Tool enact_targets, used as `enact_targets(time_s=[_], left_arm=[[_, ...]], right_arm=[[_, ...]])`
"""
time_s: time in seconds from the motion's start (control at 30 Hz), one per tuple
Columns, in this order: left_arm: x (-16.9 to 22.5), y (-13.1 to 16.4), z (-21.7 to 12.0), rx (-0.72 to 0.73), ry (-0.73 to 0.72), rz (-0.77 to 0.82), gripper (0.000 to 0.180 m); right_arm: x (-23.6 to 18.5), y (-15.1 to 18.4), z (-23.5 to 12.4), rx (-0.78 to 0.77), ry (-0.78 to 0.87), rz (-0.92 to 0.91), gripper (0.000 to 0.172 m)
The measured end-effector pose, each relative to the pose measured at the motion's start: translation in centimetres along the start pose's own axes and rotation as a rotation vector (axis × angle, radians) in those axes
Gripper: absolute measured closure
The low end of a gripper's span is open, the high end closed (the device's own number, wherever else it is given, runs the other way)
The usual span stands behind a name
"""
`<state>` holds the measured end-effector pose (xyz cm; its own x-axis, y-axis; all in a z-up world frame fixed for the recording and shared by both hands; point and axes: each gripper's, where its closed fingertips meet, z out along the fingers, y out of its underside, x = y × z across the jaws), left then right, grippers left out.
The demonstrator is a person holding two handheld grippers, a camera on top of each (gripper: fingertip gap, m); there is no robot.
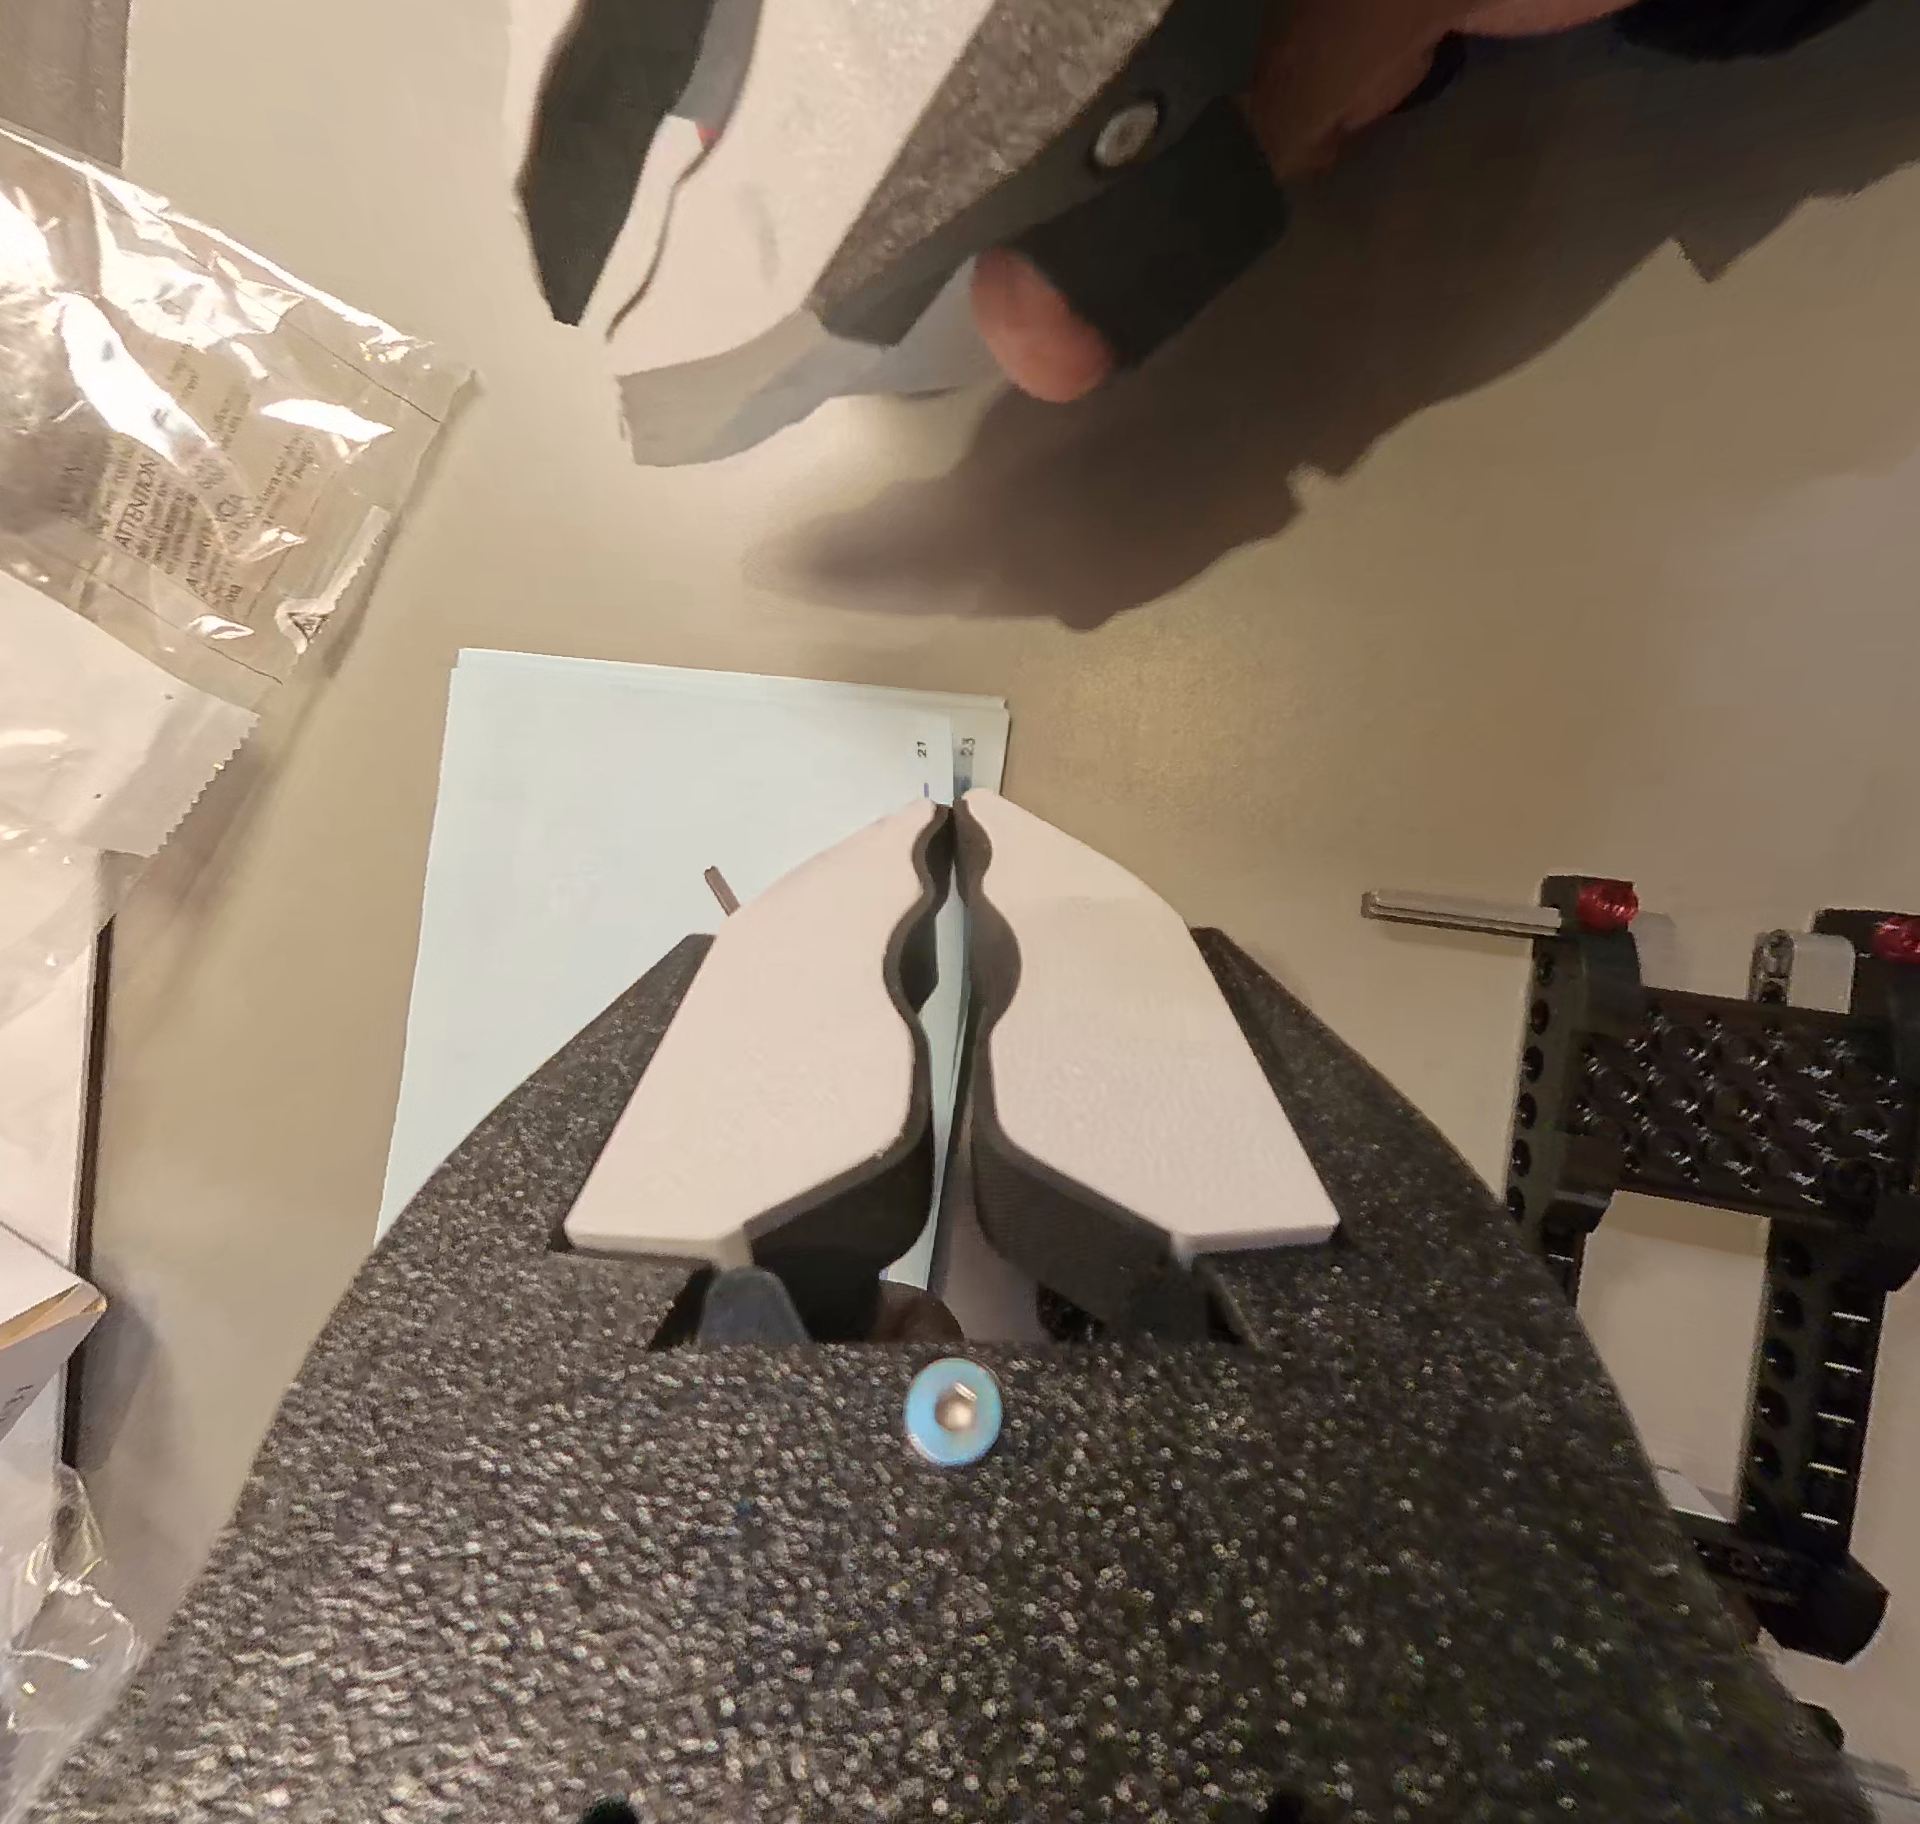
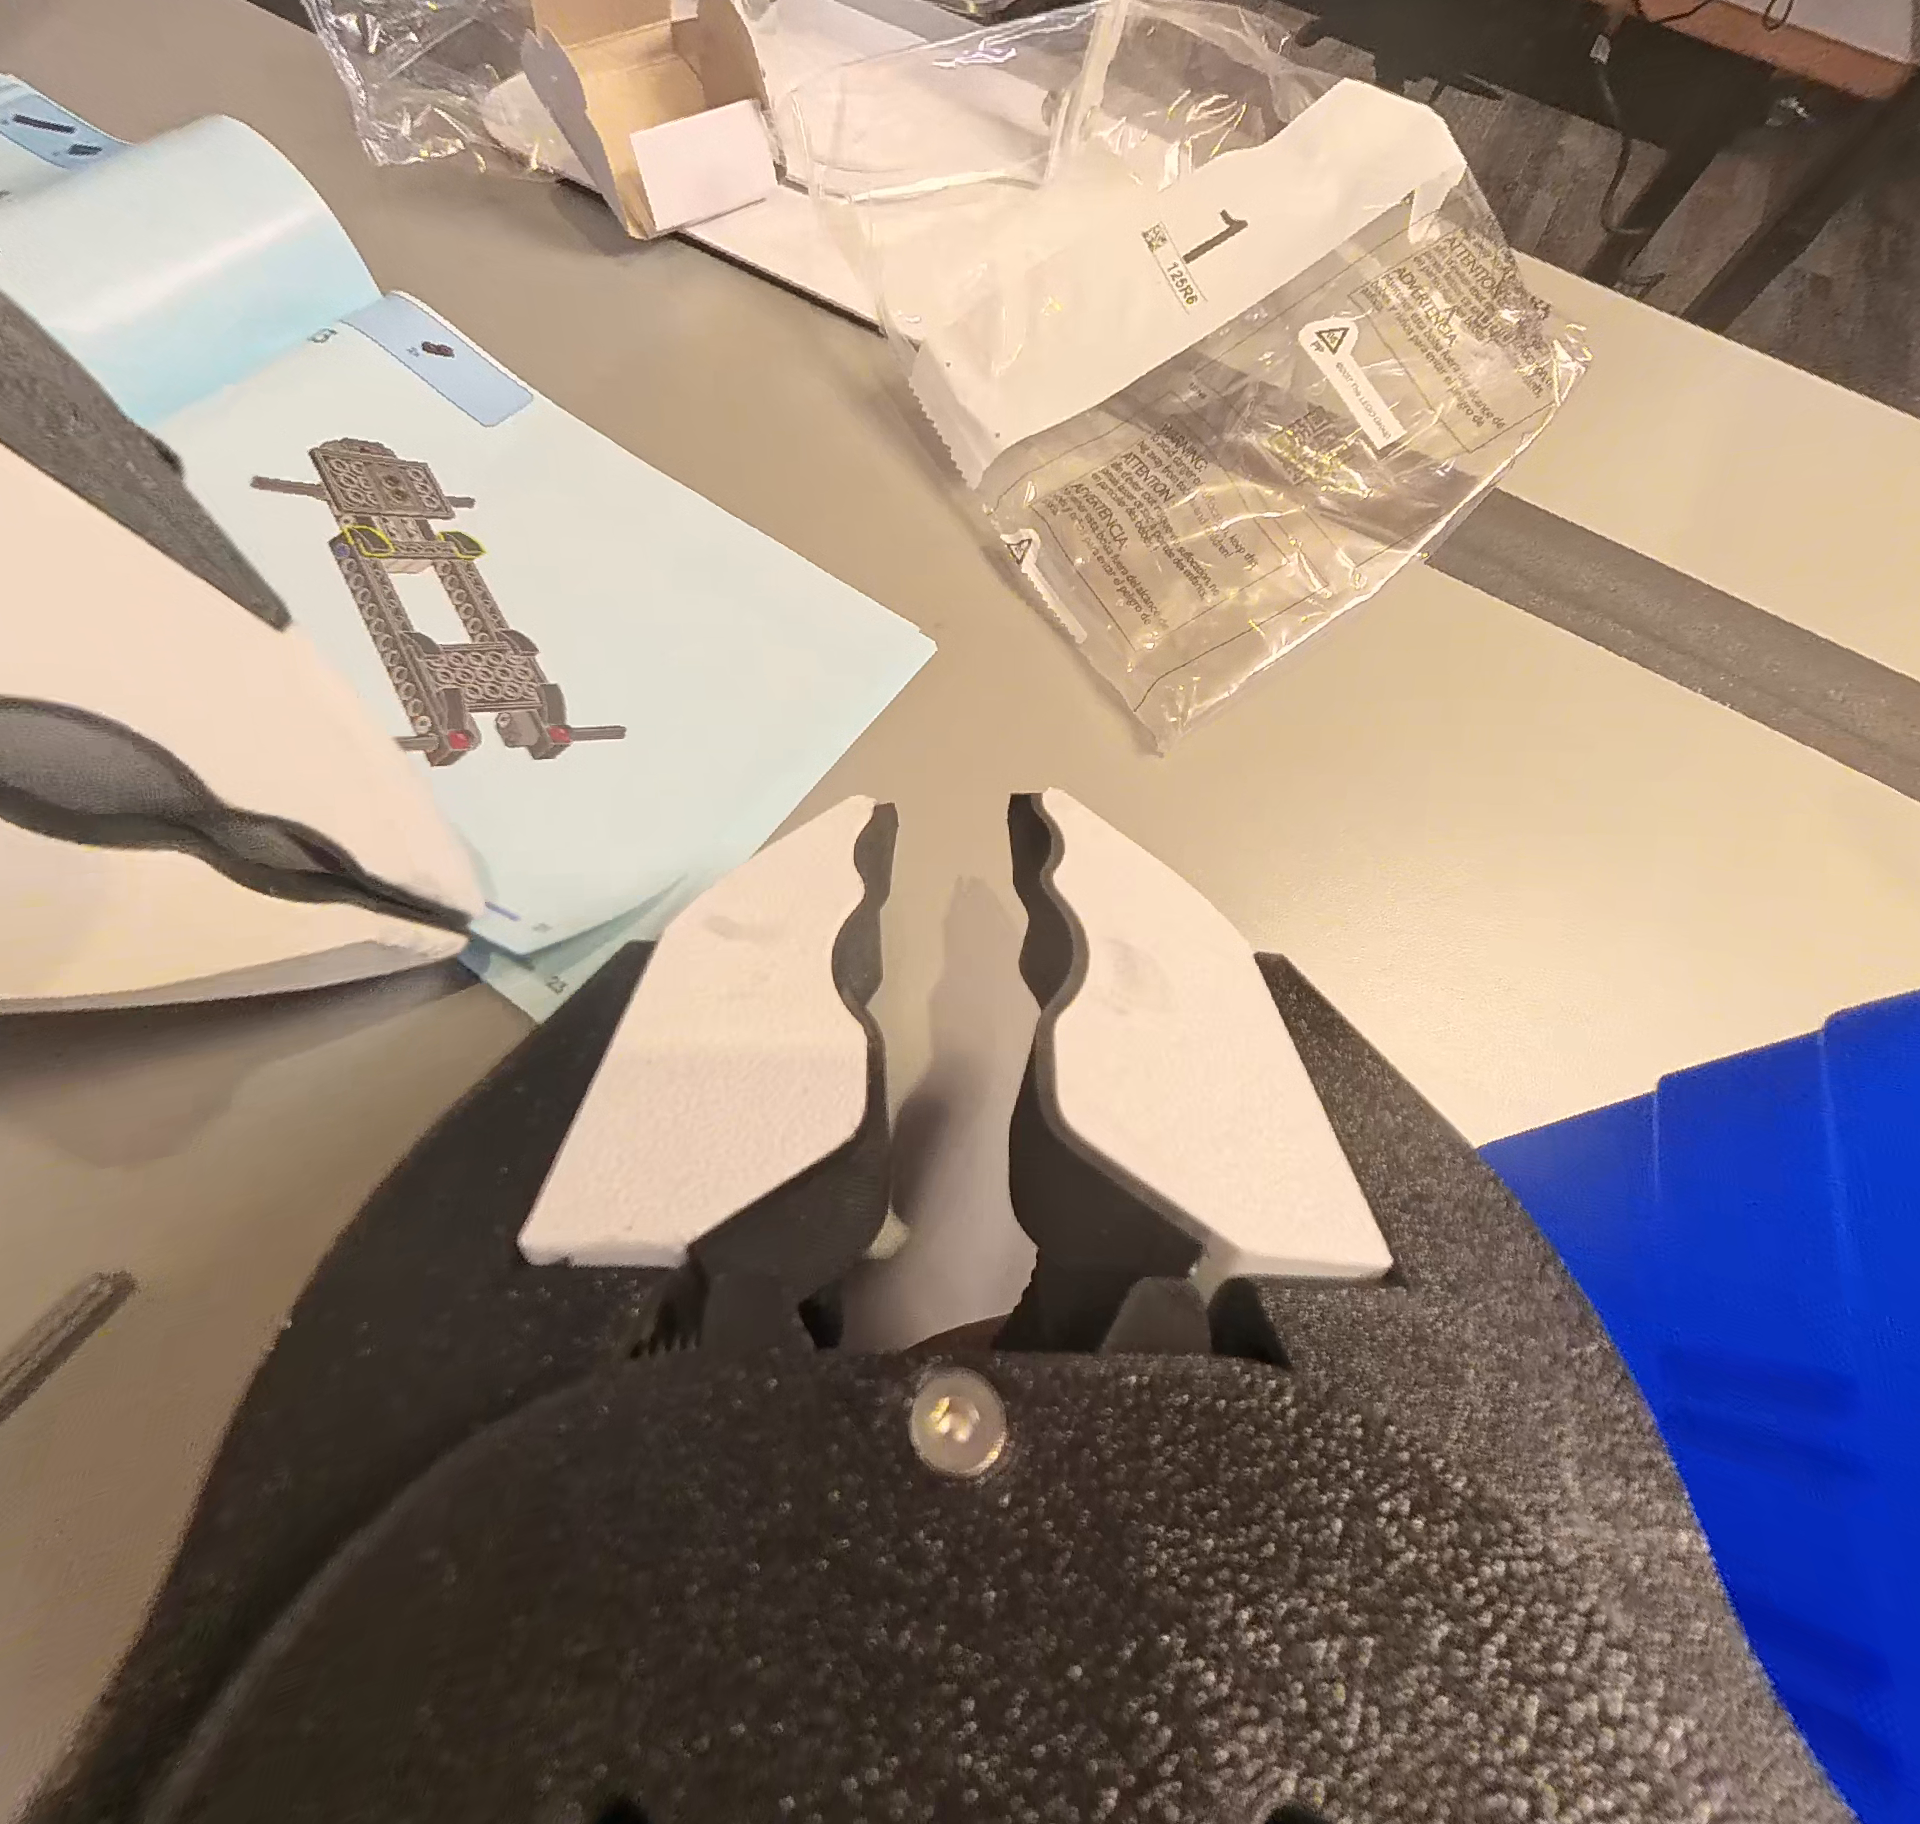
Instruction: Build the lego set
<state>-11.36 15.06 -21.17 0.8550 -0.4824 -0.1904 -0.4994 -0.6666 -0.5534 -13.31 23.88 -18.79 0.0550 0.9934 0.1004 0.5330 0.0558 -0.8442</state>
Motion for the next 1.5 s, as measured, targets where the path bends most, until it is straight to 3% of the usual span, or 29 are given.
enact_targets(time_s=[0.3, 0.53, 1.13, 1.27, 1.5], left_arm=[[-0.8, 0.0, -0.5, 0.024, -0.029, -0.046, 0.18], [-1.7, -0.3, -1.3, 0.077, -0.02, -0.132, 0.18], [-1.5, -0.8, -1.8, 0.137, 0.035, -0.197, 0.18], [-1.3, -0.2, -1.7, 0.093, -0.002, -0.172, 0.16], [-1.1, -0.1, -0.8, 0.043, -0.09, -0.112, 0.153]], right_arm=[[-2.9, 0.3, -0.1, -0.008, -0.125, -0.167, 0.145], [-4.5, 1.9, 0.5, -0.092, -0.124, -0.358, 0.144], [-4.0, 0.3, 2.2, -0.065, -0.066, -0.368, 0.131], [-4.3, 0.5, 2.2, -0.066, -0.057, -0.407, 0.13], [-4.2, 0.6, 2.1, -0.063, -0.052, -0.415, 0.13]])
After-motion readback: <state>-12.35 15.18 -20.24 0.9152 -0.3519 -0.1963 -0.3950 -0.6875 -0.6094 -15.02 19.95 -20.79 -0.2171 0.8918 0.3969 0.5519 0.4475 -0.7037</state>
